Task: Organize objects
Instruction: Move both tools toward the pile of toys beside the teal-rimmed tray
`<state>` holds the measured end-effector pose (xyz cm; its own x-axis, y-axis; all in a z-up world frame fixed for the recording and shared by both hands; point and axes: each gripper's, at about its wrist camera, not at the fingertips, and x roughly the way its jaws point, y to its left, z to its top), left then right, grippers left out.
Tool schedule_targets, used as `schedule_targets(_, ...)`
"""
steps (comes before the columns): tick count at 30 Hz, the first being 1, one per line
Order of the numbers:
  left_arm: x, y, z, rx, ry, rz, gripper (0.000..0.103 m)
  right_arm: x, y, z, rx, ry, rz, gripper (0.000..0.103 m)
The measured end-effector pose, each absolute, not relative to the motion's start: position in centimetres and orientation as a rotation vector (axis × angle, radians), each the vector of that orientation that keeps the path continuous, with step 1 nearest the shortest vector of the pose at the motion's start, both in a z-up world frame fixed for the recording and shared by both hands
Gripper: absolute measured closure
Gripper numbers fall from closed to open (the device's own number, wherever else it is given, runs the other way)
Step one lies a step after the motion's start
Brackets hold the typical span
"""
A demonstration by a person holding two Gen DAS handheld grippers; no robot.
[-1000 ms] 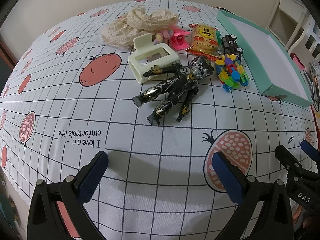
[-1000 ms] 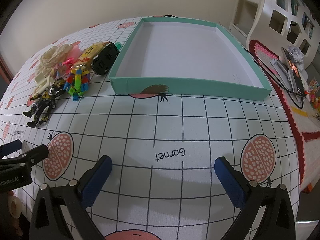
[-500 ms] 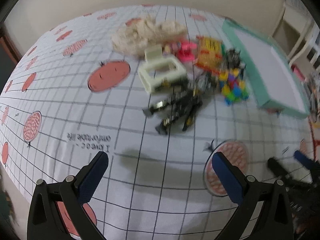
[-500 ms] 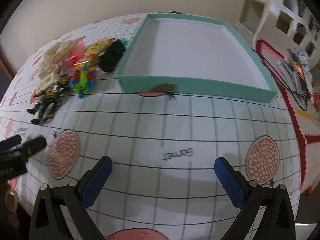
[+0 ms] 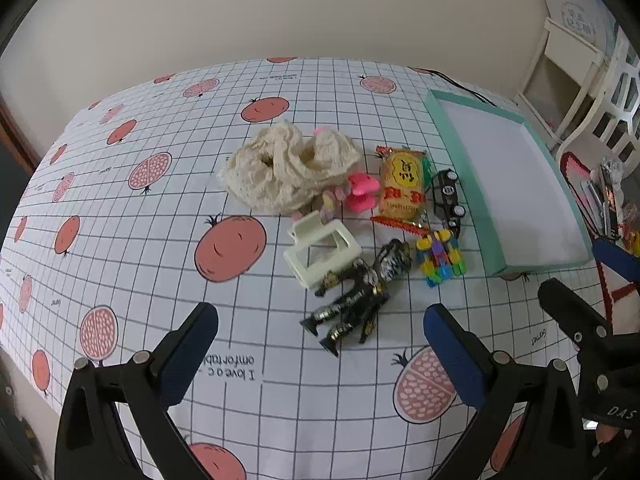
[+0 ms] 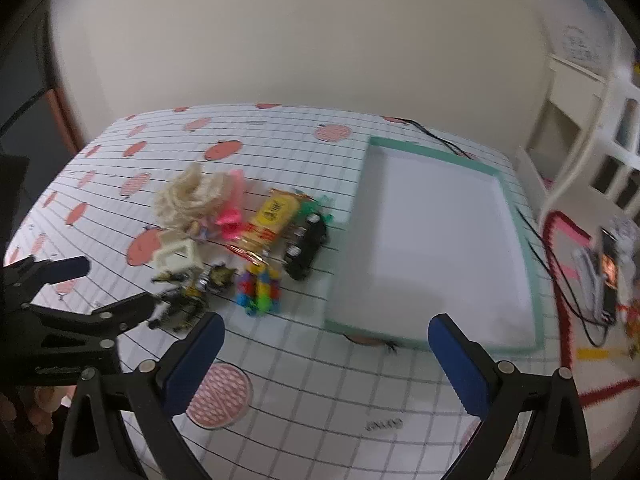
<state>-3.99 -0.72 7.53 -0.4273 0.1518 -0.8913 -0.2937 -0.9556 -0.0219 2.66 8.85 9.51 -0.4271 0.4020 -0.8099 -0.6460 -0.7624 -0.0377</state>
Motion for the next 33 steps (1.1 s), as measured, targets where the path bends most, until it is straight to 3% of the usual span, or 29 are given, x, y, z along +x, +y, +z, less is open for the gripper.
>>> schedule_targets(6, -6.0, -1.2, 6.5, -1.584, 0.143, 2.428, 0.003, -0.7, 8.8, 8.2, -1.203, 0.355, 2.236, 0.011)
schedule_targets(10, -6.3, -1.1, 5.6, -1.624, 0.145, 2.403, 0.013, -1.7, 8.9, 7.5, -1.232, 0.371, 2.252, 0.018)
schedule_targets(24, -6.9, -1.9, 3.5, -1.679, 0.110, 2.318, 0.014, -3.8, 9.6, 4.0, -1.346, 0.452, 2.242, 0.045)
schedule_targets(33, -6.8, -1.7, 2.8, -1.681, 0.111, 2.262, 0.014, -3.7, 9.9, 3.0, -1.378, 0.485, 2.239, 0.051)
